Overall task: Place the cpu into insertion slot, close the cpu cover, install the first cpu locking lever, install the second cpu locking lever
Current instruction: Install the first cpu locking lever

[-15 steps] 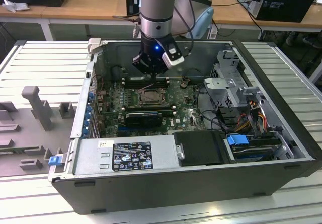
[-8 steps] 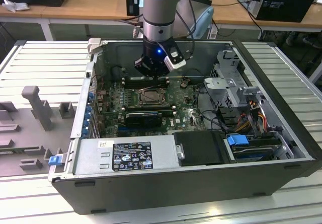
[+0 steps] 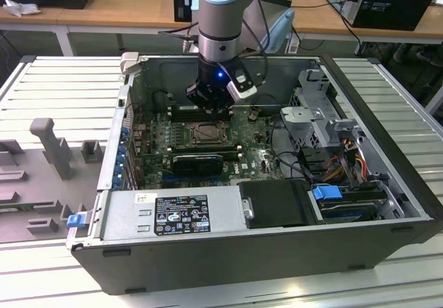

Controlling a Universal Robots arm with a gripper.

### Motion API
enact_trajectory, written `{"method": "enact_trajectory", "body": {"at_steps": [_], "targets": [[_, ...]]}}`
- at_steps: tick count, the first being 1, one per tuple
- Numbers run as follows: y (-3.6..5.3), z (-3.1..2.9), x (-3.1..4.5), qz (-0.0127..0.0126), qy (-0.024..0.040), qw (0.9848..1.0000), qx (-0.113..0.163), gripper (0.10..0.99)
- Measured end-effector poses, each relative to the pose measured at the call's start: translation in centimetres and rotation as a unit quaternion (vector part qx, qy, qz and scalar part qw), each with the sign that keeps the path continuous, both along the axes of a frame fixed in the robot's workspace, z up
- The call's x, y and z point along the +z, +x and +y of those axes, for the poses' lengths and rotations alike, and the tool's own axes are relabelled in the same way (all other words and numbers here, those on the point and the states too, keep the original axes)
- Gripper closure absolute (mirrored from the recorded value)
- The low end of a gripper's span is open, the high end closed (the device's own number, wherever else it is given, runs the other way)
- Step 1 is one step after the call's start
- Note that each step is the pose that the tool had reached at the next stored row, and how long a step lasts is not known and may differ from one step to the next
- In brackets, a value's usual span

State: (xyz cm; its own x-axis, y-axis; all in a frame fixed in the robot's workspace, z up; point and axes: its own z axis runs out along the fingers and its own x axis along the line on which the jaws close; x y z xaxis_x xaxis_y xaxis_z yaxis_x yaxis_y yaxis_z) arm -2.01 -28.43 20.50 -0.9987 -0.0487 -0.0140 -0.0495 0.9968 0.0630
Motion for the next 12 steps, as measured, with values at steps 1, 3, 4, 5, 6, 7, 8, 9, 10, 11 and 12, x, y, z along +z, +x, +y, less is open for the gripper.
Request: {"method": "enact_trajectory", "body": {"at_steps": [1,3,4,5,6,7,8,9,10,11,12], "targets": [[0.00,0.00,-0.05,0.0000,-0.0015,1.0000,0.000,0.980],[0.02,0.00,-0.19,0.0000,-0.0049,1.0000,0.001,0.980],[0.05,0.01,-0.28,0.0001,-0.0049,1.0000,0.002,0.980],[0.07,0.01,-0.32,0.0000,-0.0049,1.0000,0.003,0.980],[0.09,0.01,-0.34,0.0001,-0.0044,1.0000,0.004,0.980],[0.11,0.02,-0.35,-0.0001,-0.0018,1.0000,0.005,0.980],[0.12,0.02,-0.35,-0.0001,0.0006,1.0000,0.006,0.980],[0.13,0.02,-0.35,-0.0001,0.0022,1.0000,0.006,0.980],[0.13,0.03,-0.25,-0.0001,0.0038,1.0000,0.007,0.980],[0.13,0.04,0.03,-0.0001,0.0039,1.0000,0.007,0.980],[0.13,0.03,0.34,-0.0001,0.0038,1.0000,0.007,0.980]]}}
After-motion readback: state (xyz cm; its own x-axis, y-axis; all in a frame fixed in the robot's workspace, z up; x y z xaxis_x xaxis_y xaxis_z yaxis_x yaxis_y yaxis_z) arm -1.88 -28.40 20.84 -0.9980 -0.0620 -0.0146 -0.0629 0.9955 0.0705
